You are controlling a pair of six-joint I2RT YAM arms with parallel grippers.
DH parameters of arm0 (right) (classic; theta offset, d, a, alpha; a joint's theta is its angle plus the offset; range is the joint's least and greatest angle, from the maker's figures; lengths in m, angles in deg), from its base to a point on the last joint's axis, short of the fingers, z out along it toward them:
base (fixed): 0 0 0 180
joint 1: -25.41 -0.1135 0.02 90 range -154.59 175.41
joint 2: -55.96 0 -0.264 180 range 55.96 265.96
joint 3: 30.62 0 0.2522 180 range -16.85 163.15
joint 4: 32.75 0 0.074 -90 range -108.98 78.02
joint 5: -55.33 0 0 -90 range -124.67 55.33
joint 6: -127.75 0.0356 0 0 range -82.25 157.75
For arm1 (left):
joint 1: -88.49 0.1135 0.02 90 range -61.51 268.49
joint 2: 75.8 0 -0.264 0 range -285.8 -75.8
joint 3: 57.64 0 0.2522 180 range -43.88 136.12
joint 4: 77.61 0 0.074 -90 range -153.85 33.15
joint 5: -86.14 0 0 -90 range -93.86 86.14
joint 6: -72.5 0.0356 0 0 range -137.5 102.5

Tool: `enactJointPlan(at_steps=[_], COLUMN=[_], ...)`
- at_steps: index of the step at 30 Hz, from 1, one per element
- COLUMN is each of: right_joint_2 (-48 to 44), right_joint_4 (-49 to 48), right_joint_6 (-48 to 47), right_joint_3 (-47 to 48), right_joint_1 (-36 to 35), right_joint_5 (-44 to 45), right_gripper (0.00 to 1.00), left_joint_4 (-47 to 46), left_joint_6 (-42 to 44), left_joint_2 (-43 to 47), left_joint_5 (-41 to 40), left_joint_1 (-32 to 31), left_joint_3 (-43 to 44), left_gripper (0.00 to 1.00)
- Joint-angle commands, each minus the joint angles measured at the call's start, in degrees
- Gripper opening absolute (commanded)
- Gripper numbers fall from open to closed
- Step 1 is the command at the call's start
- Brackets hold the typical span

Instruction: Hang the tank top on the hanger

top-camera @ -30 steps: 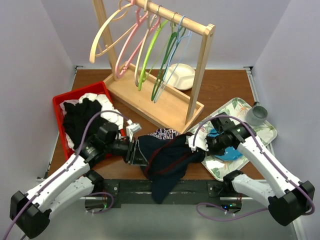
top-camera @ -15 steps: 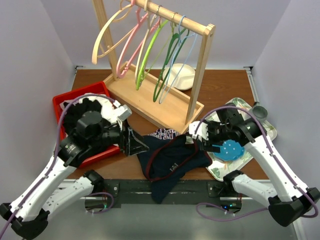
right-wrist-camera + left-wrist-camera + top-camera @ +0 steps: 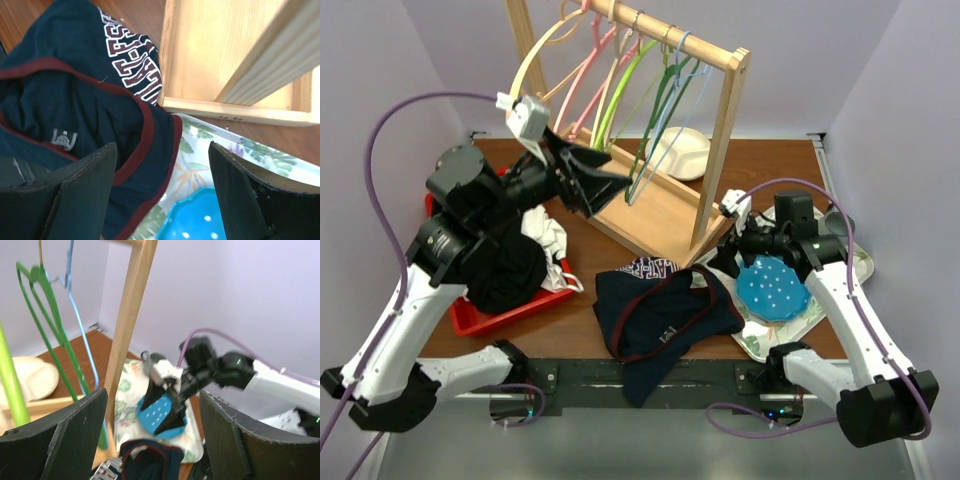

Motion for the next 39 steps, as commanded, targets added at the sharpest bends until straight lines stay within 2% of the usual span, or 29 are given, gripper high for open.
enactJointPlan(at_steps=[1, 8, 14, 25, 32, 39], right_joint_2=[-0.62, -0.80, -0.89, -1.33, -1.06, -1.06], right_joint_4=[-8.89, -9.07, -8.81, -8.54, -8.28, -8.28], right_joint_6=[6.60, 6.87, 6.78, 6.69, 6.60, 6.60], right_joint_3=[-4.20, -4.55, -4.73, -4.73, -4.64, -4.64], right_joint_1=[3.50, 6.32, 7.20, 7.81, 7.99, 8.16], right_joint_5=[-8.57, -9.71, -10.41, -11.21, -11.38, -11.47], right_gripper=[0.78, 0.78, 0.78, 0.78, 0.78, 0.78], left_joint_4=[-4.62, -6.38, -3.05, 1.35, -0.14, -0.06], left_joint_6=[-6.22, -10.27, -10.71, -7.81, -8.60, -7.64], left_joint_2=[-6.74, -15.00, -20.63, -23.80, -24.59, -23.54], left_joint_5=[-0.93, -1.98, -5.49, -12.35, -8.40, -10.32], left_joint_1=[-0.07, -0.16, -0.16, -0.25, -0.33, -0.33], left_joint_3=[8.79, 14.78, 19.00, 20.59, 19.27, 19.71], left_gripper=[0.79, 0.78, 0.77, 0.77, 0.74, 0.71])
